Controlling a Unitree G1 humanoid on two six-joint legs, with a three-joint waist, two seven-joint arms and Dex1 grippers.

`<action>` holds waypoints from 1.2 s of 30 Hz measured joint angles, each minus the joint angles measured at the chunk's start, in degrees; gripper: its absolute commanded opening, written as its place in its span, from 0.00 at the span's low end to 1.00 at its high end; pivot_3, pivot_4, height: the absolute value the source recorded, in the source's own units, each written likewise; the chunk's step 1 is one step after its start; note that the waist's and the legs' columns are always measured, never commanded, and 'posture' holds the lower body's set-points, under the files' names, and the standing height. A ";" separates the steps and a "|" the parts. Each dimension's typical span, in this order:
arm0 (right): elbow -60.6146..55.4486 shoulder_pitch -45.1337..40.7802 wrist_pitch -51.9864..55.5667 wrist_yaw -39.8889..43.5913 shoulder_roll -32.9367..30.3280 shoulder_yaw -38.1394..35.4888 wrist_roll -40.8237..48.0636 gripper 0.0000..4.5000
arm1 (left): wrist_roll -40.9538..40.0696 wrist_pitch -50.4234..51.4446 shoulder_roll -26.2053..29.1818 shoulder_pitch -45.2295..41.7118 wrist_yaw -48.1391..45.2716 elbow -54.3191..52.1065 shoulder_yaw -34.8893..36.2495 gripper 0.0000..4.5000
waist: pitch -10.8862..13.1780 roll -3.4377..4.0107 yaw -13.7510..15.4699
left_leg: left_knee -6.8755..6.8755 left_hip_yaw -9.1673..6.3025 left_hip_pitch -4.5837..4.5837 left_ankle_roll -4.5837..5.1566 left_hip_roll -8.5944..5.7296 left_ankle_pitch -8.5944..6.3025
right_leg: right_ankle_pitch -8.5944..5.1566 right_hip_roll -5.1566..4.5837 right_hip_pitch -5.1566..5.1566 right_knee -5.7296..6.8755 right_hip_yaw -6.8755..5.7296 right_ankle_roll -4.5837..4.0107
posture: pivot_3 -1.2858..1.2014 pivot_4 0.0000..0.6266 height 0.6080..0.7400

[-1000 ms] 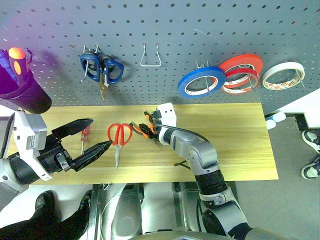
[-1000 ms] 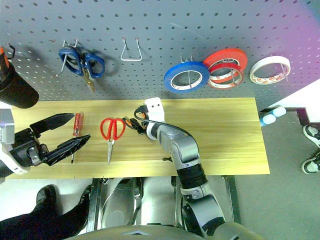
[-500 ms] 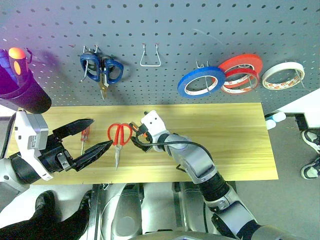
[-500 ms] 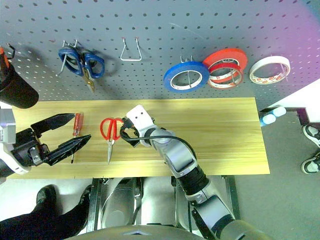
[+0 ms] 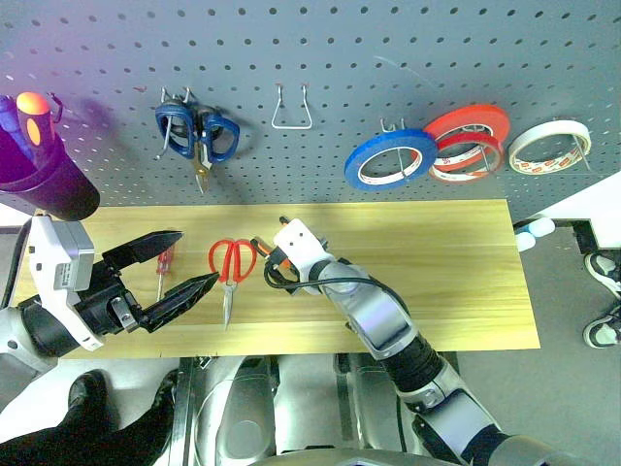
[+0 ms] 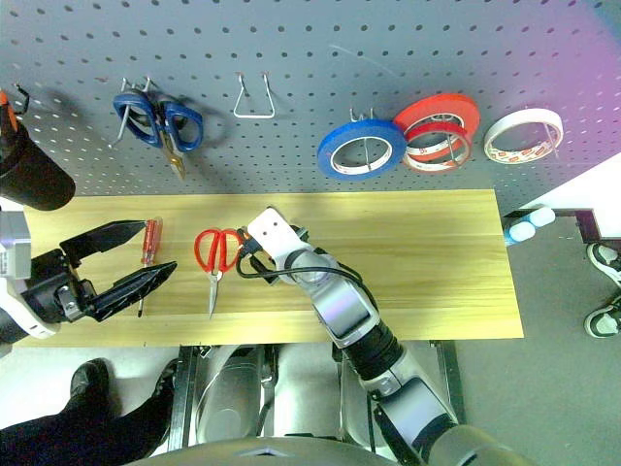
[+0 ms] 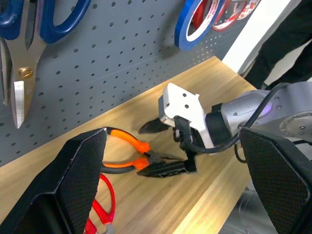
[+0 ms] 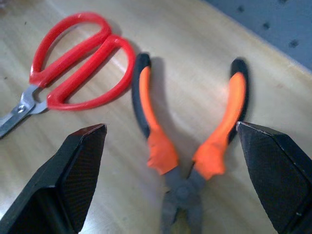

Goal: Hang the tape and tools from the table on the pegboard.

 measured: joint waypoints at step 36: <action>12.35 -3.93 -3.53 0.36 0.75 -1.12 -3.90 0.99 | -1.32 0.00 0.00 1.21 1.35 -0.81 0.06 1.00 | 0.01 0.00 0.05 | 0.03 -0.03 0.00 0.00 -0.01 0.00 | 0.00 0.00 0.02 0.03 -0.03 -0.01 | 0.60 0.73 0.95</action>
